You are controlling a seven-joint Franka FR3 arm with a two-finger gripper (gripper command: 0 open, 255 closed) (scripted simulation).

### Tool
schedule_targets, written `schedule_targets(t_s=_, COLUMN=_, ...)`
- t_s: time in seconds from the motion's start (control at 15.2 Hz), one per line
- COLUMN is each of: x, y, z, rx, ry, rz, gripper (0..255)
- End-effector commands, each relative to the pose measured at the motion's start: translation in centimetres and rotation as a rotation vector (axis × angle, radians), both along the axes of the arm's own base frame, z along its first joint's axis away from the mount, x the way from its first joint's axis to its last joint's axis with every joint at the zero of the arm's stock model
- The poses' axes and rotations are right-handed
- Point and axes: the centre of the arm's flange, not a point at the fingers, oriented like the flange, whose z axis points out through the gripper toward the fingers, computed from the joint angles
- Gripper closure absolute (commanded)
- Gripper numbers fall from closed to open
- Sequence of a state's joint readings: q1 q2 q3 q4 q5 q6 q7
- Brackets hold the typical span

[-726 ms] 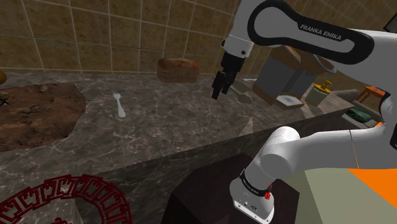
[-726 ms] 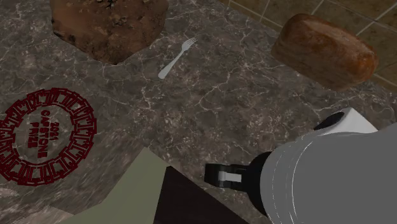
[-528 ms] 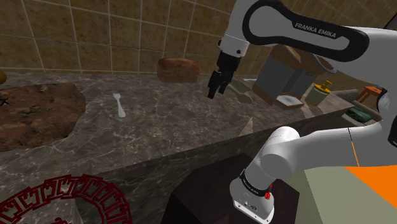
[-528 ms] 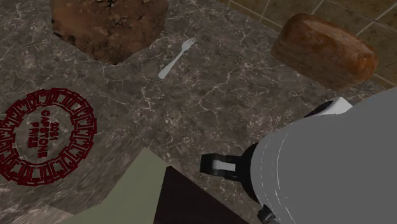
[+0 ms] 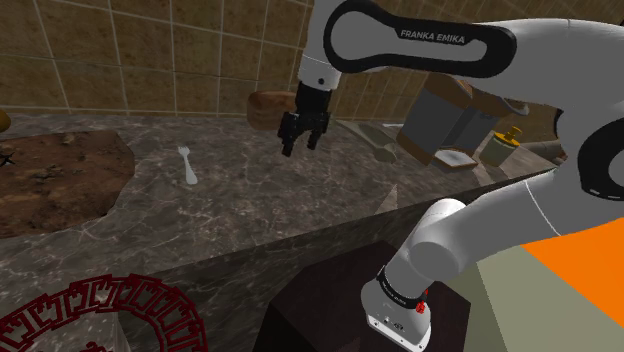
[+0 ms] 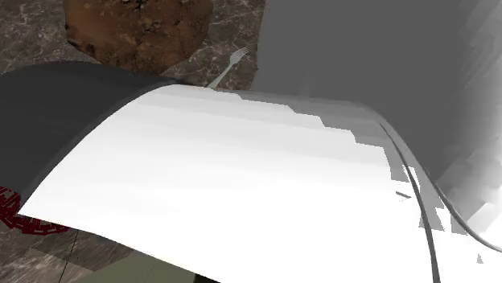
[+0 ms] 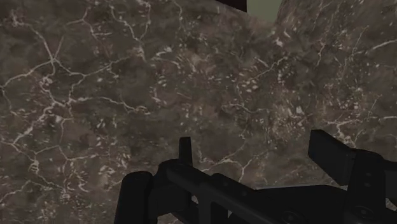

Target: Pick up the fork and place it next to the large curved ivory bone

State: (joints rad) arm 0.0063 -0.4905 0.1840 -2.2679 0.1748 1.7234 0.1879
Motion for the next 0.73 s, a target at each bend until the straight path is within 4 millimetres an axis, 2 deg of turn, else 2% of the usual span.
schedule_targets(t_s=0.0, x=2.4, y=1.9, z=-0.7, rx=-0.003, ry=0.007, rz=-0.027, gripper=0)
schedule_targets(t_s=0.66, x=13.2, y=9.1, z=-4.6, rx=-0.023, ry=0.043, rz=-0.157, gripper=0)
